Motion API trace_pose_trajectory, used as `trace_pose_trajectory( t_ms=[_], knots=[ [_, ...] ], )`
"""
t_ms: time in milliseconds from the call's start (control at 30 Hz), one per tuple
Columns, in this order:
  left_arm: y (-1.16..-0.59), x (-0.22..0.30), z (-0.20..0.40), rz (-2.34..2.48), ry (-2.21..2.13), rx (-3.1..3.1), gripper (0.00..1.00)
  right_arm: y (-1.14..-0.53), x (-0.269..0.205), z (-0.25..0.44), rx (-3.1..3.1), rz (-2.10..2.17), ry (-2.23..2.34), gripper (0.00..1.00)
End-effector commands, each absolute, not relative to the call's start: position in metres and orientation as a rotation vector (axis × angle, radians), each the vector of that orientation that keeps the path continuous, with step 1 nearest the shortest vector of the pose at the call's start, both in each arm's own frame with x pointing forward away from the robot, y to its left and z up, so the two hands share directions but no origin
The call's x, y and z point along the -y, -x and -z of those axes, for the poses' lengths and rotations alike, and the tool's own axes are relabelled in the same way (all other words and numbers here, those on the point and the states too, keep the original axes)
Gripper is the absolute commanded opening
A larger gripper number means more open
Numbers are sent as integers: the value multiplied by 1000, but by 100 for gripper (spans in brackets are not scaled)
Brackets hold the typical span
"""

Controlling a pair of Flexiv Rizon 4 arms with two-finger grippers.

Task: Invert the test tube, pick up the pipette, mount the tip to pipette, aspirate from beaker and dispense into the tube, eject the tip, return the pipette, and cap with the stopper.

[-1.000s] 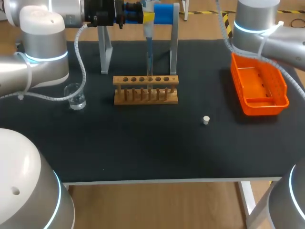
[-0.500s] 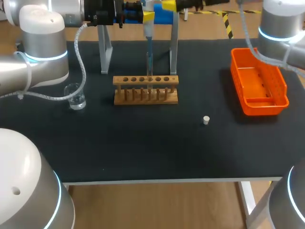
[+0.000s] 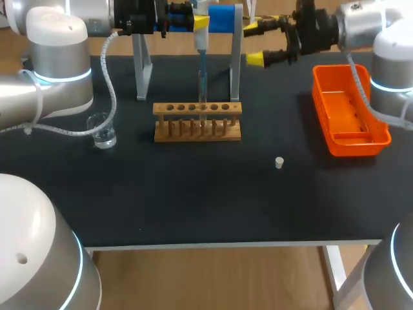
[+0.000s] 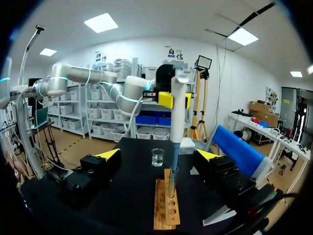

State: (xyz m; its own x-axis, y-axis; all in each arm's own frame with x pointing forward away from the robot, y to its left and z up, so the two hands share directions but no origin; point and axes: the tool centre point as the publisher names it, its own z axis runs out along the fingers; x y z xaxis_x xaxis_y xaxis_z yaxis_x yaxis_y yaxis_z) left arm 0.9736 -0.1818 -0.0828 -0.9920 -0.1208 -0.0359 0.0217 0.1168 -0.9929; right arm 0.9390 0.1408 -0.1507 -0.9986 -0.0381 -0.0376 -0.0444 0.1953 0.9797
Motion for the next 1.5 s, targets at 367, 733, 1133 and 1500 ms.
trace_pose_trajectory(
  t_ms=[367,733,1133,1500],
  knots=[
    [-974,182,82,2015,102,-2266,0,-970,-164,210,-2504,-1963,155,100],
    [-974,182,82,2015,102,-2266,0,-989,-185,248,-2532,-1919,82,100],
    [-974,182,82,2015,102,-2266,0,-986,-211,266,-2573,-1891,82,100],
    [-974,182,82,2015,102,-2266,0,-991,-231,277,-2623,-1829,80,100]
  ],
)
